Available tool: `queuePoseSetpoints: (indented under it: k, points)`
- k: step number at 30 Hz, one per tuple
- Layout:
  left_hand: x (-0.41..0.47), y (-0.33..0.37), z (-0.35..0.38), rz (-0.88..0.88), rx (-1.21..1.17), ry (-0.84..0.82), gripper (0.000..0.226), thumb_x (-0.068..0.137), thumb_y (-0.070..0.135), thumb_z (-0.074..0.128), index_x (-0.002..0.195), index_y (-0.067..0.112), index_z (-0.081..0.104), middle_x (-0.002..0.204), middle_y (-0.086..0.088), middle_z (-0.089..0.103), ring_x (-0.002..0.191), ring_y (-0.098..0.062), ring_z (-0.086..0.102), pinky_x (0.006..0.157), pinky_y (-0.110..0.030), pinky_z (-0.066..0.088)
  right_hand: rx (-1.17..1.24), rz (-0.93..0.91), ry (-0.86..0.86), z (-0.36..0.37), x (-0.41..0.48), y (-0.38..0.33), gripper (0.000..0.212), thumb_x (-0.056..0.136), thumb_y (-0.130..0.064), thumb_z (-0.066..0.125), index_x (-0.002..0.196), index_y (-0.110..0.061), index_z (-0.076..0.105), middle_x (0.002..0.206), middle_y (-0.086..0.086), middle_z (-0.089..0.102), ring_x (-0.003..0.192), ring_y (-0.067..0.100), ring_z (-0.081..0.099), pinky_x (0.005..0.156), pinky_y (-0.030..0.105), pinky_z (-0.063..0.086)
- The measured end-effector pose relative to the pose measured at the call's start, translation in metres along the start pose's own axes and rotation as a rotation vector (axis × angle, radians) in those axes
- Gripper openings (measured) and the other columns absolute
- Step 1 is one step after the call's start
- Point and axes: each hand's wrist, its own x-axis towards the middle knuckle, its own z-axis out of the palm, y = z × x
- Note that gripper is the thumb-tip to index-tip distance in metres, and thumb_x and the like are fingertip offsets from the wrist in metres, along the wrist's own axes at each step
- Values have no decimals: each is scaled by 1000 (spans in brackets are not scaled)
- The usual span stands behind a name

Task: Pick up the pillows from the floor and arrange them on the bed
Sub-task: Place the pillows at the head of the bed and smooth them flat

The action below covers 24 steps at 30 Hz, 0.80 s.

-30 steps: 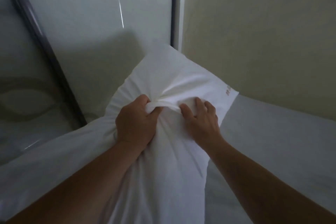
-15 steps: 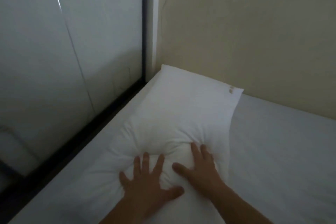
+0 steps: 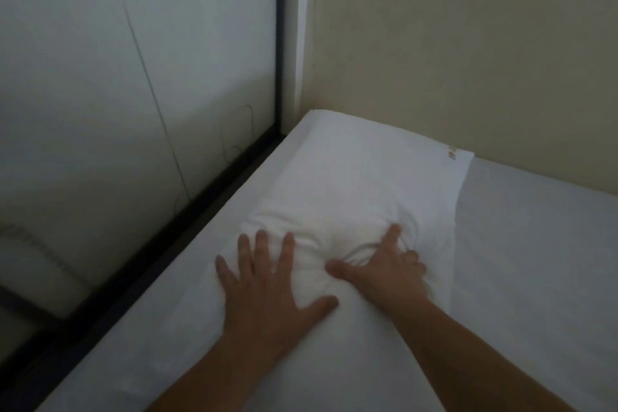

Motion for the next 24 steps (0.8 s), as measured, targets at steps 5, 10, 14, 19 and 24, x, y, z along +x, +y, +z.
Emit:
queuePoseSetpoints:
  k: [5,10,14,19,24]
  points:
    - [20,8,31,-60,-10,-10,74,72,80,28,129,33,35,130,-6,45,121,-29,40,96,-48,33,81,-24,200,30,3,12,101,55,-59,80,135,-27,29,118,17,52,112,37,51,86,44,43]
    - [23,14,5,102,-20,88,32,94,49,35,105,22,48,102,-3,63,95,-25,61,78,-37,45,235,-192,317,10,-1,20,25,76,-40,63,86,-26,45,76,5,63,83,33,65,62,36,44]
    - [36,23,-43,187,-180,343,26,87,37,51,80,11,55,73,-15,64,63,-37,62,54,-39,47,251,-377,553,-29,1,-9,23,80,-39,62,85,-24,45,75,7,69,79,36,65,58,34,33]
    - [72,25,-42,240,-145,292,29,90,46,40,81,19,45,79,-11,63,70,-34,62,61,-38,47,297,-334,485,-38,28,-14,32,76,-51,62,85,-27,43,78,7,66,85,36,64,61,34,34]
    - [84,-5,36,37,-126,-106,57,82,71,21,104,25,46,115,-9,53,110,-31,48,96,-45,37,72,-95,130,7,53,29,91,59,-84,56,133,-35,38,123,12,49,119,36,46,96,46,38]
